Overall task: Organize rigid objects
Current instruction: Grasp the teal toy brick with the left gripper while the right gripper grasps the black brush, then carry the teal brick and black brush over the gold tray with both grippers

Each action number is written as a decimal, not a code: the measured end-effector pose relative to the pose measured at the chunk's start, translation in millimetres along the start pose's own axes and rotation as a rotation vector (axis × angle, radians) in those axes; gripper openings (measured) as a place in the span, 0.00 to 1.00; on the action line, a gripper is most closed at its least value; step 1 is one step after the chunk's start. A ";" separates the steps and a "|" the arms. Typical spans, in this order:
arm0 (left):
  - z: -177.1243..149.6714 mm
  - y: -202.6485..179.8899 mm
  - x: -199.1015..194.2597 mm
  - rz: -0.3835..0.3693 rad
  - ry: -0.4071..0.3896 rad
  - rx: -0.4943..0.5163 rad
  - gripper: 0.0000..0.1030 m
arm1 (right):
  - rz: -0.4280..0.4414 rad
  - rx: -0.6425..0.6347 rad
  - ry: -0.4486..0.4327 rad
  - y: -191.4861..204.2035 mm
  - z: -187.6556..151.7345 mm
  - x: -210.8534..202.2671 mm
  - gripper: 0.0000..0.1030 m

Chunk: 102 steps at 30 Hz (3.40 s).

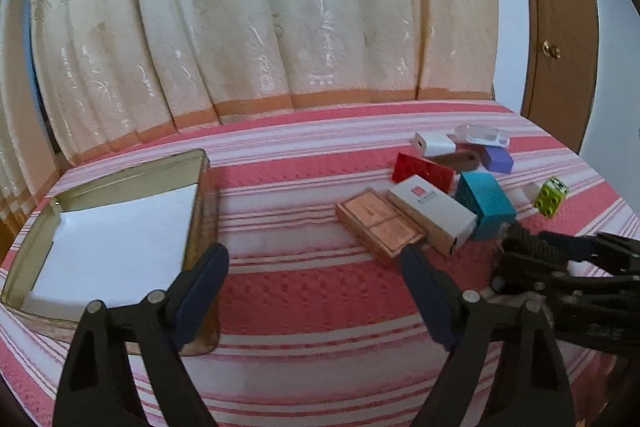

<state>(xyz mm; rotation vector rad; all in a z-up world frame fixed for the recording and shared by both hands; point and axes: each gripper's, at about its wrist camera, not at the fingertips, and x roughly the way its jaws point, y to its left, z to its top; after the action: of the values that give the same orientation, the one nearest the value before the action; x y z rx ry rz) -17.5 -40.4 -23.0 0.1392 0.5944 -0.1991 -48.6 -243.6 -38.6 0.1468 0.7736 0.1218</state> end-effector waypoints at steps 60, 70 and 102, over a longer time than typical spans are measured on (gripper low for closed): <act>62.0 -108.4 53.2 -0.367 0.091 0.017 0.40 | -0.211 0.174 -0.275 -74.8 -7.4 -77.5 0.29; 55.6 -32.8 15.3 -0.262 0.010 -0.026 0.40 | -0.113 0.054 -0.295 9.9 13.2 -66.3 0.29; 1.4 242.8 -34.7 0.214 -0.011 -0.275 0.40 | 0.242 -0.190 -0.244 283.3 49.4 34.6 0.29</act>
<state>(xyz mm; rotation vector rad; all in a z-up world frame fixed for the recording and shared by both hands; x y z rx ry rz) 9.9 200.3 15.6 -0.0652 0.5856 0.0898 -5.1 36.1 22.5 0.0724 0.4959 0.3985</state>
